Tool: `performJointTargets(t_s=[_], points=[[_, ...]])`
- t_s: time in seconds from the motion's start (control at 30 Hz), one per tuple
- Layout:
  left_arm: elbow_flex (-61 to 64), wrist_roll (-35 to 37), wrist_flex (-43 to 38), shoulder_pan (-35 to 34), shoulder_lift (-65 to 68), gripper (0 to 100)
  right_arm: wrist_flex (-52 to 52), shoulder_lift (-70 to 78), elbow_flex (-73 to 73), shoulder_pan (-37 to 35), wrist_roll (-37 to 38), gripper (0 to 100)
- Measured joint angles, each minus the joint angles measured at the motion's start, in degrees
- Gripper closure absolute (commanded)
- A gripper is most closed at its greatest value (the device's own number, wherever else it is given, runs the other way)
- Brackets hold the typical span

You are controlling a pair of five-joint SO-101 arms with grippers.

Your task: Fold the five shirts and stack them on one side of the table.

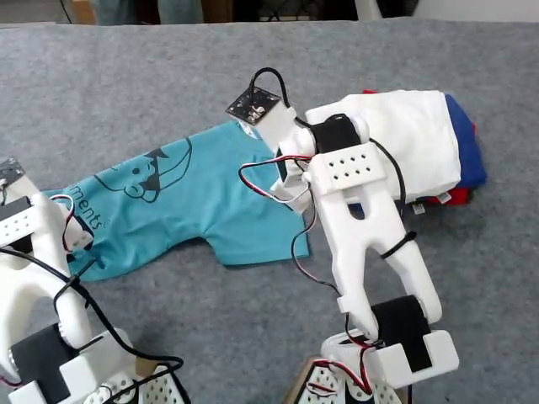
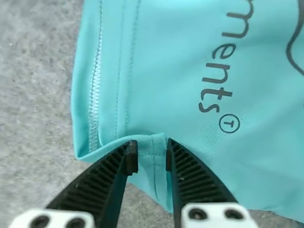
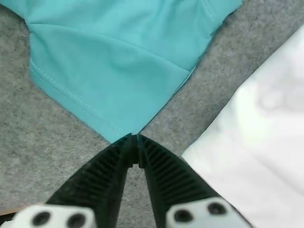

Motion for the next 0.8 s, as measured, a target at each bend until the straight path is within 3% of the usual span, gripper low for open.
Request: performJointTargets(t_s=[0.3, 0.47, 0.8], points=[[1.32, -0.53, 0.0, 0.0, 0.0, 88, 0.0, 0.0, 0.0, 0.0, 0.0, 98.4], [1.32, -0.53, 0.0, 0.0, 0.0, 96, 0.0, 0.0, 0.0, 0.0, 0.0, 98.4], [1.85, -0.62, -0.09, 0.0, 0.0, 97, 0.0, 0.0, 0.0, 0.0, 0.0, 98.4]])
